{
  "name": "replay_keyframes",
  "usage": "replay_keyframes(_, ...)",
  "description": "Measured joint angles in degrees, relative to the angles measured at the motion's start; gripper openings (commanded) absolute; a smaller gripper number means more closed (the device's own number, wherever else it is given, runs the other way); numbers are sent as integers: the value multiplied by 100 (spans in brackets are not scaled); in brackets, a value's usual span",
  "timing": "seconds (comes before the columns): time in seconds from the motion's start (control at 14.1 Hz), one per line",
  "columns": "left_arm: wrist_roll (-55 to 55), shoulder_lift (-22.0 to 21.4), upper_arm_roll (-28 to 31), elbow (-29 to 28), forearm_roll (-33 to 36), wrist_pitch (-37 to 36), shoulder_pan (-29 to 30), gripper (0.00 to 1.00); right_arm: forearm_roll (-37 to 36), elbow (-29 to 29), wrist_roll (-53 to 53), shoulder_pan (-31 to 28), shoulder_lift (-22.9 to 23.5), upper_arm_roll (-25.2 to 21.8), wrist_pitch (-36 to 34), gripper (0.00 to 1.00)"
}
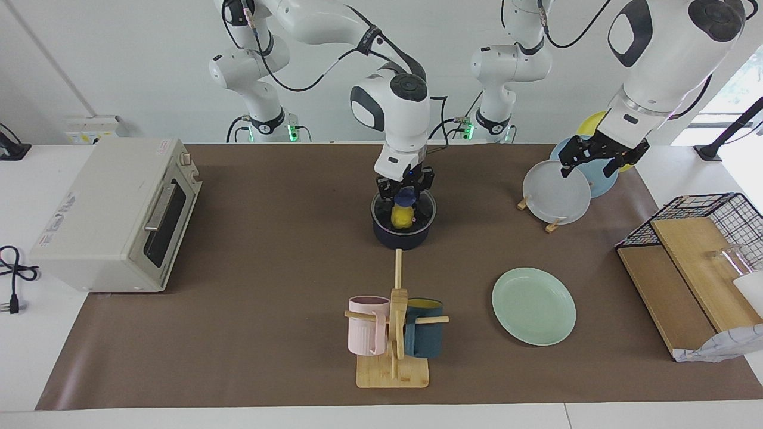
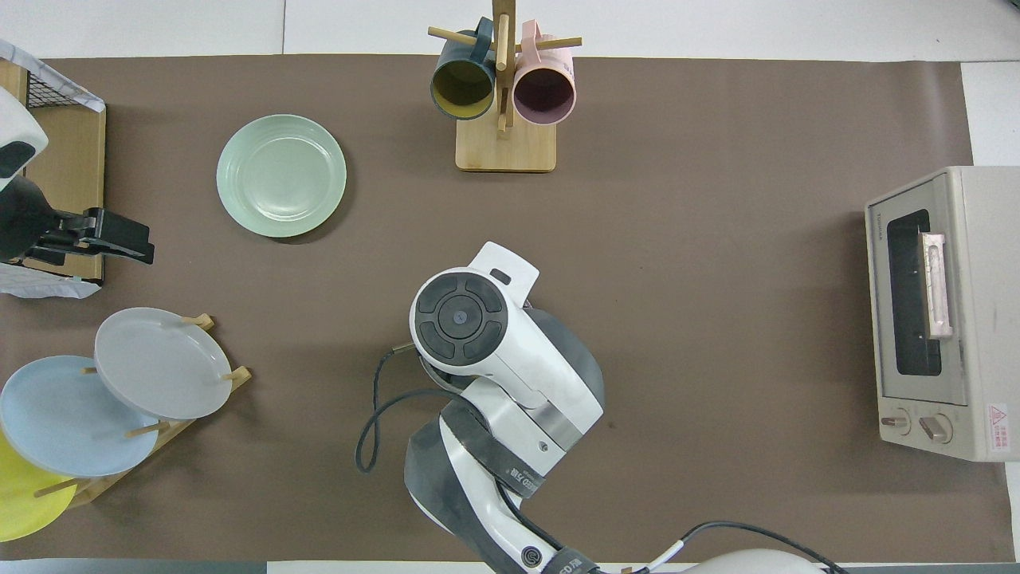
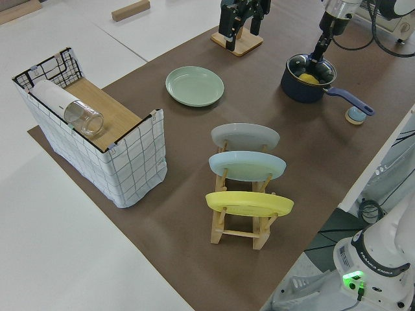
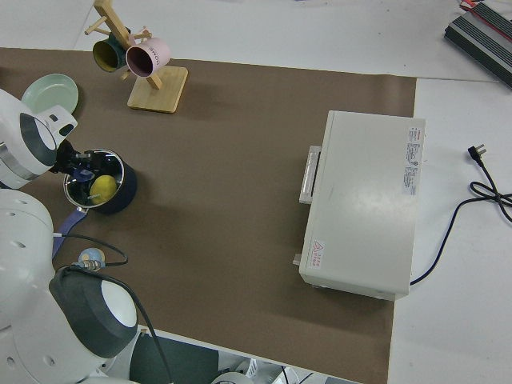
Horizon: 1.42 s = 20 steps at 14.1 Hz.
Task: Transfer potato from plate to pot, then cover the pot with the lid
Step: 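Lower the glass lid onto the pot with the right gripper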
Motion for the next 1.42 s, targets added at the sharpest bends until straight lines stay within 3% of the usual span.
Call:
replay_keyframes(0.71,-16,-203,-260,-1,0,262,107,100,-315,-164,14,92,-62,-5,293,0)
replay_keyframes(0.78,-16,-204,-260,7,0,262,124,100,-315,-187,14,91,-75,-6,317,32)
replay_keyframes(0.85,-16,-203,-260,7,0,256,129,100,-315,-199,14,89,-81,-7,329,99)
replay_keyframes(1.2,-16,-204,-267,7,0,251,129,100,-315,-234,20,32,-46,-34,382,100)
replay_keyframes(1.42,-16,-204,-265,7,0,251,137,100,-309,275,25,-225,-111,-45,-121,100)
